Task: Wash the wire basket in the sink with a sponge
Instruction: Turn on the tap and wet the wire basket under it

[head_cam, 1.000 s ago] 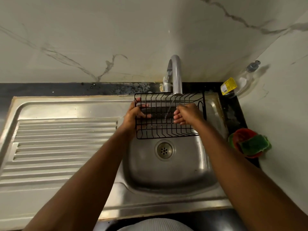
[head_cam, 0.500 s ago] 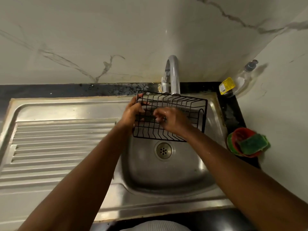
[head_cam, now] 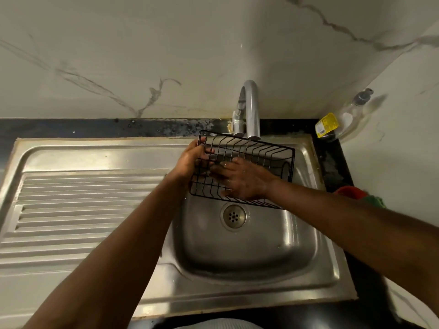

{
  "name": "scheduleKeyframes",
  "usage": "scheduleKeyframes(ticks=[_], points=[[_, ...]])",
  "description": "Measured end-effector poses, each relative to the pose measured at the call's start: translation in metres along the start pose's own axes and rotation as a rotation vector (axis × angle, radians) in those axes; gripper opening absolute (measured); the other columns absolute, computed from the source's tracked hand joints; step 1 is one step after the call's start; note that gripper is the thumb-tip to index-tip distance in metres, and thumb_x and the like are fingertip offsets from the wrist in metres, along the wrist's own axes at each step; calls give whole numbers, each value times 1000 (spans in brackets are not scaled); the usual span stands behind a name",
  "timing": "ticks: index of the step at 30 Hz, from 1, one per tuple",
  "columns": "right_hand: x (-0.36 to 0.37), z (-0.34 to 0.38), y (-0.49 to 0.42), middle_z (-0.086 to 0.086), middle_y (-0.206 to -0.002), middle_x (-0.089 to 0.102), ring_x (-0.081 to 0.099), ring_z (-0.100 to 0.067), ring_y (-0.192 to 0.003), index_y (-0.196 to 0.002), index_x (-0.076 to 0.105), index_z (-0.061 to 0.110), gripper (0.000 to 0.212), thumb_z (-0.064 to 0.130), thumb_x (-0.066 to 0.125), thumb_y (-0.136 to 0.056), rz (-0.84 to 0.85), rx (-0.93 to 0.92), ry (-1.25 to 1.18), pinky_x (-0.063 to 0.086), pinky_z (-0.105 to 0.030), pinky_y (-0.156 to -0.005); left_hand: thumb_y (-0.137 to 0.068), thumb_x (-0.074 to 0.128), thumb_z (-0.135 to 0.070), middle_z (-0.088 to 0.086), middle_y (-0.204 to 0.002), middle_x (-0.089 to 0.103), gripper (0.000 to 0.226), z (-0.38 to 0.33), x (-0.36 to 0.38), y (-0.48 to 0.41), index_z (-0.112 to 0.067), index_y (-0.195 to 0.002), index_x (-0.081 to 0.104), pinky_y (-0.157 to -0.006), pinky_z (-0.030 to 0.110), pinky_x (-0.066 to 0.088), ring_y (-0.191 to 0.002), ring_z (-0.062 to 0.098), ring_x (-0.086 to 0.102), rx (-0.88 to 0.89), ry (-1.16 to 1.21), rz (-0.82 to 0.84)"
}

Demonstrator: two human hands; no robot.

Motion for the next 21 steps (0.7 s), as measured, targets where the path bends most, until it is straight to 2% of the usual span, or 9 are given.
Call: scheduleKeyframes(ticks=[2, 4, 6, 8, 11, 14, 16, 18, 21], points=[[0, -1, -3, -8, -171, 21, 16, -27, -157, -164, 24, 17, 72, 60, 33, -106, -47, 64, -50, 21, -48, -124, -94, 51, -20, 14, -123, 67, 54, -7, 5, -2, -19, -149, 47, -70, 35, 57, -95, 27, 68, -5, -25, 51], [5, 1, -4, -8, -172, 16, 5, -27, -160, -164, 22, 16, 72, 58, 31, -106, -56, -6, -37, 8, -48, -129, -85, 54, -20, 14, -120, 67, 67, -10, 10, -2, -15, -150, 45, -74, 36, 55, -95, 30, 68, -48, -25, 98], [5, 0, -10, -9, -172, 12, -2, -28, -160, -164, 21, 15, 71, 56, 26, -107, 1, -96, 1, 7, -50, -128, -81, 53, -19, 16, -123, 67, 70, -12, 12, -1, -17, -150, 44, -81, 40, 56, -102, 35, 69, -77, -38, 126], [0, -7, -15, -6, -173, 11, -1, -26, -160, -165, 21, 20, 70, 60, 24, -106, 26, -106, -8, 10, -52, -127, -85, 52, -18, 18, -133, 66, 65, -13, 10, -3, -23, -149, 46, -86, 45, 57, -110, 38, 69, -67, -46, 125], [3, -28, -12, 2, -173, 9, 3, -24, -160, -164, 16, 35, 63, 59, 26, -107, 6, 119, -144, 8, -52, -128, -91, 49, -14, 19, -132, 68, 58, -10, 4, -5, -26, -147, 50, -80, 45, 62, -107, 36, 70, -50, -21, 74], [11, -37, -5, 4, -173, -6, -6, -20, -160, -165, -1, 36, 64, 57, 20, -108, 13, 368, -206, 11, -50, -128, -98, 44, -10, 19, -129, 70, 51, 2, 4, -5, -25, -146, 50, -97, 59, 57, -109, 39, 71, -52, 26, 29], [16, -32, -6, 3, -173, -9, -8, -18, -159, -165, -5, 33, 65, 57, 17, -108, 15, 392, -175, 9, -48, -129, -98, 45, -11, 15, -126, 72, 51, 4, 4, -4, -26, -147, 50, -97, 59, 56, -108, 38, 72, -43, 22, -3], [15, -27, -2, 3, -173, -10, -10, -17, -159, -165, -6, 31, 66, 58, 16, -109, 5, 405, -187, 4, -46, -129, -96, 45, -11, 15, -126, 72, 52, 3, 6, -2, -25, -146, 51, -90, 54, 59, -105, 36, 71, -23, 12, -1], [16, -18, 4, 2, -173, -9, -11, -16, -159, -166, -4, 27, 67, 55, 18, -109, -24, 426, -230, 3, -46, -129, -82, 51, -18, 13, -126, 71, 58, 5, 8, 6, -28, -140, 55, -87, 49, 57, -105, 34, 70, -35, -1, -10]])
Point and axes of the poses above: each hand's wrist, its own y-axis away from the middle knuckle, its own x-axis out of the palm, z = x × y, the point moved 4 cm from there along -y, towards the middle knuckle
